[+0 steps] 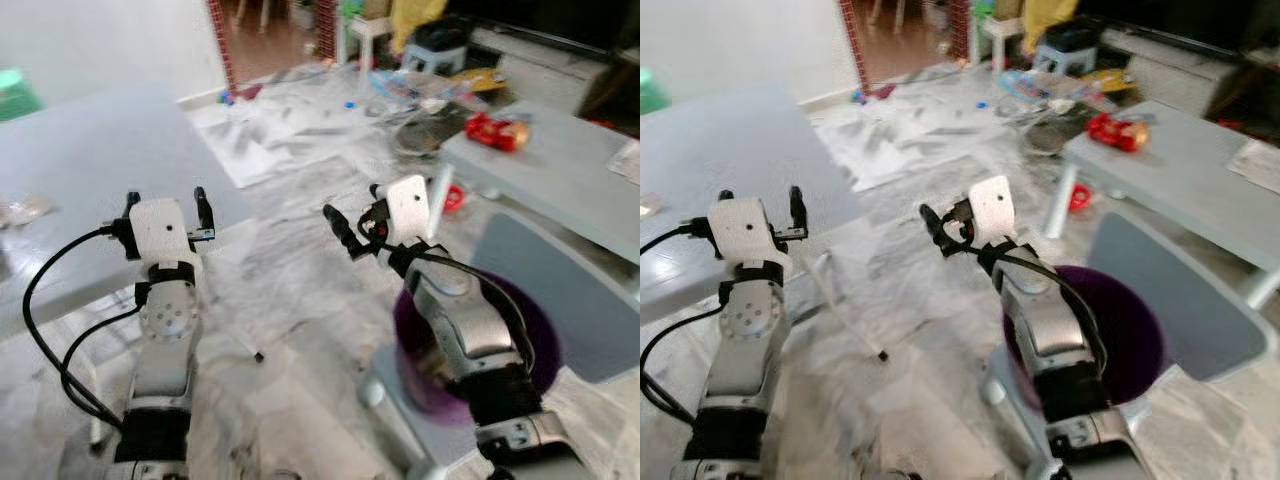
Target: Picking trash to rubbish bin
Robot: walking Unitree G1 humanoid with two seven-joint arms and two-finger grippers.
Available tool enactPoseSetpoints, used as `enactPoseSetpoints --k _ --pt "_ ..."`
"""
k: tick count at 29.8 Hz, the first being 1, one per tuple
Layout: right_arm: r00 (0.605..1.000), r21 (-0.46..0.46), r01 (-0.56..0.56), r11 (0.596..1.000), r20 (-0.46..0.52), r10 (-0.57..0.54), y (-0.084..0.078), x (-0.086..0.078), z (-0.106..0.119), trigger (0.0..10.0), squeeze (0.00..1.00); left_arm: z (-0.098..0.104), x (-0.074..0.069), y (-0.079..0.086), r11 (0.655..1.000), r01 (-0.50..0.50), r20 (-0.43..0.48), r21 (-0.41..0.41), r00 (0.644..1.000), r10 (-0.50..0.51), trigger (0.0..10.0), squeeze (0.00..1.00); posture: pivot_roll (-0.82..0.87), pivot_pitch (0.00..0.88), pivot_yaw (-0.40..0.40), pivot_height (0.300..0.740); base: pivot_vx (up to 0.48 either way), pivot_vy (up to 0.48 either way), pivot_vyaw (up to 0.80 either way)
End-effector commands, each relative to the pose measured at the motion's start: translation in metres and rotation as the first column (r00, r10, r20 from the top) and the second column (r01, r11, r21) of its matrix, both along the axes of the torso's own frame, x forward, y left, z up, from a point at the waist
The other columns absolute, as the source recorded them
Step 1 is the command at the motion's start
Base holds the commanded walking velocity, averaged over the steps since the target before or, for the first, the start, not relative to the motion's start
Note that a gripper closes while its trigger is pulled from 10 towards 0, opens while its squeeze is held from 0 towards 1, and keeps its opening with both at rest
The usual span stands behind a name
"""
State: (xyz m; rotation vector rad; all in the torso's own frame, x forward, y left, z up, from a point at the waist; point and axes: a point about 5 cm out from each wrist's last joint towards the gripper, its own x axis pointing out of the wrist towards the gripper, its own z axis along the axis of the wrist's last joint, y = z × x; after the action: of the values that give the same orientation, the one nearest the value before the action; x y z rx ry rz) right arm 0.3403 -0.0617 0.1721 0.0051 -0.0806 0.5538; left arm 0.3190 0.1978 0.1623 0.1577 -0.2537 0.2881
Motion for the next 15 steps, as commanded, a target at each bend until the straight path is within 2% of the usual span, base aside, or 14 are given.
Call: enactPoseSetpoints --k 1,6,9,15 --pt "1.000 0.013 0.013 1.000 0.004 -0.013 -0.003 0.002 0.000 10.0 0.00 -0.001 0.001 -0.003 1.000 0.012 -0.013 -0.010 1.000 -0.012 10.0 0.00 0.01 0.000 0.081 0.740 0.000 0.000 0.00" --pt "1.000 0.042 0.012 0.999 0.007 -0.012 -0.002 0.002 0.000 10.0 0.00 -0.004 0.003 -0.003 0.999 0.019 -0.038 -0.026 0.999 -0.020 10.0 0.00 0.01 0.000 0.082 0.740 0.000 0.000 0.00" --pt "1.000 0.051 0.016 0.999 0.011 -0.017 0.001 0.003 0.001 10.0 0.00 -0.004 0.005 -0.005 0.999 0.027 -0.046 -0.039 0.999 -0.029 10.0 0.00 0.02 0.000 0.076 0.740 0.000 0.303 0.00" --pt "1.000 0.077 0.015 0.997 0.015 -0.016 0.008 0.005 0.001 10.0 0.00 -0.005 0.009 -0.011 0.998 0.043 -0.057 -0.051 0.997 -0.046 10.0 0.00 0.02 0.000 0.083 0.740 0.000 0.480 0.00"
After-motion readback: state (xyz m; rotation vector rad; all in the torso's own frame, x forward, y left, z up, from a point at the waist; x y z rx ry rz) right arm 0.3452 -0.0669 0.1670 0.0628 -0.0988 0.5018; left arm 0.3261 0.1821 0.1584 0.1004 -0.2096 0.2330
